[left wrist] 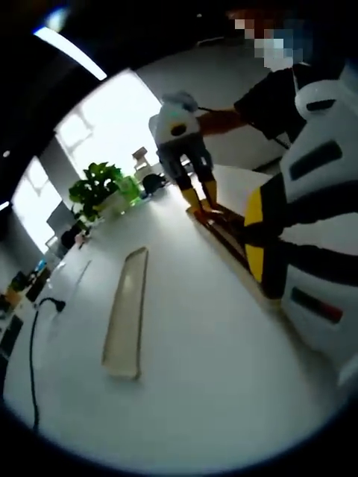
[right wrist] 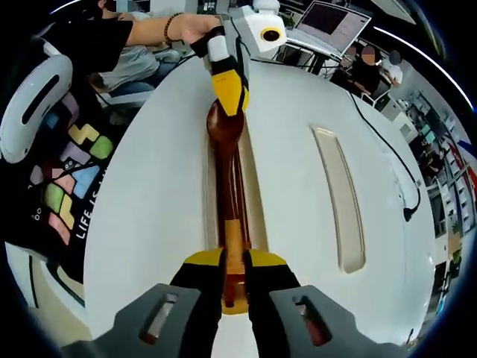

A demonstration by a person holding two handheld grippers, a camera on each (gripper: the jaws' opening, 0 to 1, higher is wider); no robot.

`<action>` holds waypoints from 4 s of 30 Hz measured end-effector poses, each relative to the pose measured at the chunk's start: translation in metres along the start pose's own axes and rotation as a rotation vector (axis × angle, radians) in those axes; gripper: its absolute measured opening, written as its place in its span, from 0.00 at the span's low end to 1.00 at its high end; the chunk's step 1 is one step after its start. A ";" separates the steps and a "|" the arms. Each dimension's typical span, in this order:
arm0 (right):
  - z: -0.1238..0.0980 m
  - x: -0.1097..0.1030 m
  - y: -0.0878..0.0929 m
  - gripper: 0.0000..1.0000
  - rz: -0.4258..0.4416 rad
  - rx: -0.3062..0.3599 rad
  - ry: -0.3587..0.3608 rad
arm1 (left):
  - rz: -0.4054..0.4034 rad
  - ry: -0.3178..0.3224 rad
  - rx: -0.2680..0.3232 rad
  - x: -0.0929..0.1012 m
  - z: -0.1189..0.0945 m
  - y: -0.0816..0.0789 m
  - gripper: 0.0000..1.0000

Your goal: Arrange the utensils inside the cutlery case until each visible utensil rests in its matching compartment.

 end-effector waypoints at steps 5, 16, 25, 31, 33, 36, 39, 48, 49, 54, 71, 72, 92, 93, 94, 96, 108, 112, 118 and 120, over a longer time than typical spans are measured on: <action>0.001 0.002 0.002 0.08 0.009 -0.005 -0.008 | 0.055 0.005 0.005 0.001 -0.001 -0.001 0.06; 0.001 0.004 0.008 0.08 0.024 -0.019 -0.017 | 0.097 -0.031 -0.011 -0.003 -0.003 0.002 0.05; 0.002 0.003 0.007 0.09 0.023 -0.023 -0.027 | 0.107 -0.047 -0.017 -0.006 -0.004 0.003 0.04; 0.000 0.004 0.004 0.09 0.045 0.009 -0.033 | 0.110 -0.054 0.002 -0.007 -0.008 0.000 0.04; -0.002 0.004 0.004 0.09 0.043 0.007 -0.027 | 0.108 -0.055 0.001 -0.007 -0.009 0.000 0.04; -0.004 0.004 0.004 0.09 0.039 -0.001 -0.026 | 0.113 -0.061 0.000 -0.008 -0.009 0.000 0.04; -0.008 0.004 0.005 0.09 0.038 0.004 -0.017 | 0.113 -0.059 0.001 -0.008 -0.010 -0.001 0.04; -0.016 0.017 0.008 0.08 0.130 0.046 0.028 | 0.119 -0.077 0.016 -0.007 -0.015 -0.006 0.04; -0.017 0.017 0.008 0.08 0.142 0.058 0.033 | 0.137 -0.093 0.019 -0.007 -0.015 -0.007 0.04; -0.021 0.019 0.009 0.08 0.173 0.086 0.057 | 0.176 -0.135 0.031 -0.008 -0.019 -0.012 0.04; -0.029 0.047 0.038 0.05 0.382 0.204 0.168 | 0.226 -0.353 0.177 -0.048 -0.039 -0.059 0.04; -0.028 0.049 0.039 0.05 0.392 0.207 0.172 | 0.222 -0.365 0.184 -0.051 -0.038 -0.063 0.04; -0.003 0.101 0.065 0.21 0.663 0.367 0.263 | 0.222 -0.459 0.174 -0.078 -0.011 -0.109 0.24; -0.002 0.103 0.066 0.20 0.670 0.370 0.267 | 0.225 -0.474 0.165 -0.078 -0.008 -0.108 0.30; -0.002 0.104 0.067 0.20 0.678 0.375 0.267 | 0.219 -0.472 0.151 -0.078 -0.006 -0.107 0.37; -0.001 0.108 0.067 0.20 0.715 0.410 0.261 | 0.189 -0.458 0.145 -0.079 -0.005 -0.108 0.42; 0.009 0.125 0.070 0.25 0.902 0.508 0.211 | 0.098 -0.424 0.102 -0.081 0.004 -0.111 0.58; 0.012 0.124 0.069 0.25 0.932 0.504 0.198 | 0.094 -0.425 0.092 -0.079 0.007 -0.111 0.59; 0.014 0.123 0.069 0.24 0.943 0.478 0.199 | 0.069 -0.411 0.094 -0.079 0.013 -0.109 0.60; 0.016 0.119 0.065 0.24 0.949 0.473 0.185 | 0.080 -0.429 0.075 -0.077 0.013 -0.109 0.59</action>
Point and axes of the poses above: the point that each gripper's makers call its tool centre point, and the gripper's own axes: z roughly forward along the fingers, x roughly to its right, y roughly out of its underside, the point moved 7 cm from there along -z, roughly backward along the fingers, and after that the axes turned 1 degree about z, right-handed, at the moved point
